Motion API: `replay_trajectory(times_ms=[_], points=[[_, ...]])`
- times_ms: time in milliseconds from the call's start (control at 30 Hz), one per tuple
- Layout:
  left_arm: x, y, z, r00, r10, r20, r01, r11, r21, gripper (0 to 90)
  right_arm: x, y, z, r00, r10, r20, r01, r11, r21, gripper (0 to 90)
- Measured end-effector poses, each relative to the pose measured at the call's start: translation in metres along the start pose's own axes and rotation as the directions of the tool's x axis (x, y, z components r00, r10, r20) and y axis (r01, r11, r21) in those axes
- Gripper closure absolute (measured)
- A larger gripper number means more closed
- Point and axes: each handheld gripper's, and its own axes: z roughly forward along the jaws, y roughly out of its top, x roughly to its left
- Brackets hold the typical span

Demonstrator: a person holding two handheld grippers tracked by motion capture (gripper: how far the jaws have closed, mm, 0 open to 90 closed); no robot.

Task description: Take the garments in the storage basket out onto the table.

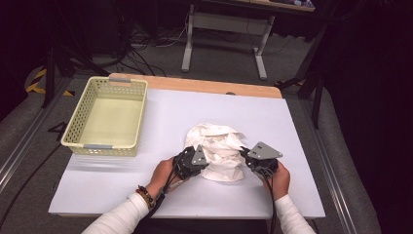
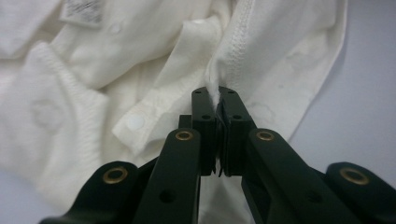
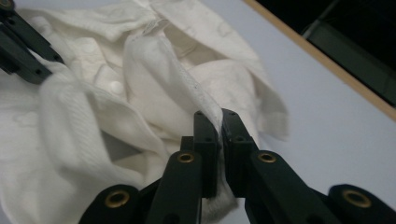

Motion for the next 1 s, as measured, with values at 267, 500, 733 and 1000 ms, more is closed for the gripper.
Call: replay_trajectory(times_ms=[267, 500, 733, 1000], points=[[0.018, 0.005, -0.048, 0.9938, -0.021, -0.109, 0.007, 0.9914, -0.131, 86.5, -0.014, -0.002, -0.043, 0.9899, 0.139, 0.028, -0.135, 0.983, -0.124, 87.2], [0.020, 0.003, -0.058, 0.9955, -0.008, -0.095, -0.004, 0.9916, -0.129, 83.6, 0.005, -0.004, -0.050, 0.9885, 0.145, -0.044, -0.149, 0.983, -0.110, 86.6], [0.020, -0.006, -0.060, 0.9950, -0.063, -0.077, 0.052, 0.9894, -0.135, 67.7, 0.023, -0.019, -0.046, 0.9853, 0.124, -0.118, -0.130, 0.991, -0.044, 84.2], [-0.020, -0.004, -0.049, 0.9988, -0.025, 0.042, 0.030, 0.9888, -0.146, 50.6, 0.029, -0.025, -0.038, 0.9836, 0.117, -0.137, -0.121, 0.993, -0.016, 61.9]])
